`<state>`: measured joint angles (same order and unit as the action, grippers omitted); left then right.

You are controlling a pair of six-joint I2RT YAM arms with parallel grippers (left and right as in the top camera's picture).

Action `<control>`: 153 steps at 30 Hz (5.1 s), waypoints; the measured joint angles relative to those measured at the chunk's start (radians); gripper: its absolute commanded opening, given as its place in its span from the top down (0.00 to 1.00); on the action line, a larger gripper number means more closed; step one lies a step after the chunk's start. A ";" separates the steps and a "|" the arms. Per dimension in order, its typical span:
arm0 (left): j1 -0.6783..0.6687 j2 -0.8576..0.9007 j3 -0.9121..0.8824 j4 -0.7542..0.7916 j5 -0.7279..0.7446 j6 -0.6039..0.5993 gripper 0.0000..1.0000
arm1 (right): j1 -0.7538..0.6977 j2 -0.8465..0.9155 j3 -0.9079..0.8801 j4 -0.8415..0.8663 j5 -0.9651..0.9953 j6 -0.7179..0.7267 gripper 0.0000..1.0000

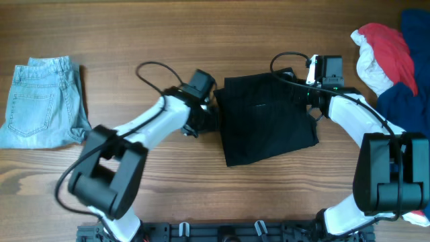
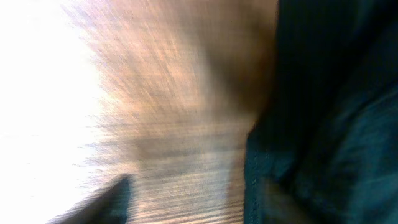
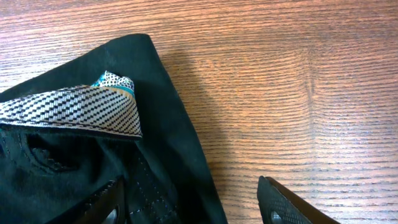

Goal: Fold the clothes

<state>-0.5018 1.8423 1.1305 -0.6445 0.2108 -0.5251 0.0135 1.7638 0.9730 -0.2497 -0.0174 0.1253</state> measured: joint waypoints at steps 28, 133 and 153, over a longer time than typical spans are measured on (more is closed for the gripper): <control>0.002 0.148 -0.006 0.689 0.132 -0.011 0.96 | 0.000 -0.171 0.001 -0.124 -0.033 -0.004 0.20; 1.154 -0.217 -0.001 0.464 0.031 0.239 0.00 | 0.000 -0.534 0.030 -0.408 -0.035 0.016 0.19; 1.075 0.290 0.245 0.930 -0.123 0.297 0.00 | 0.000 -0.534 0.030 -0.517 -0.061 0.019 0.19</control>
<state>0.5735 2.1323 1.3750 0.2859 0.0879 -0.2279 0.0135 1.2301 1.0031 -0.7666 -0.0784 0.1448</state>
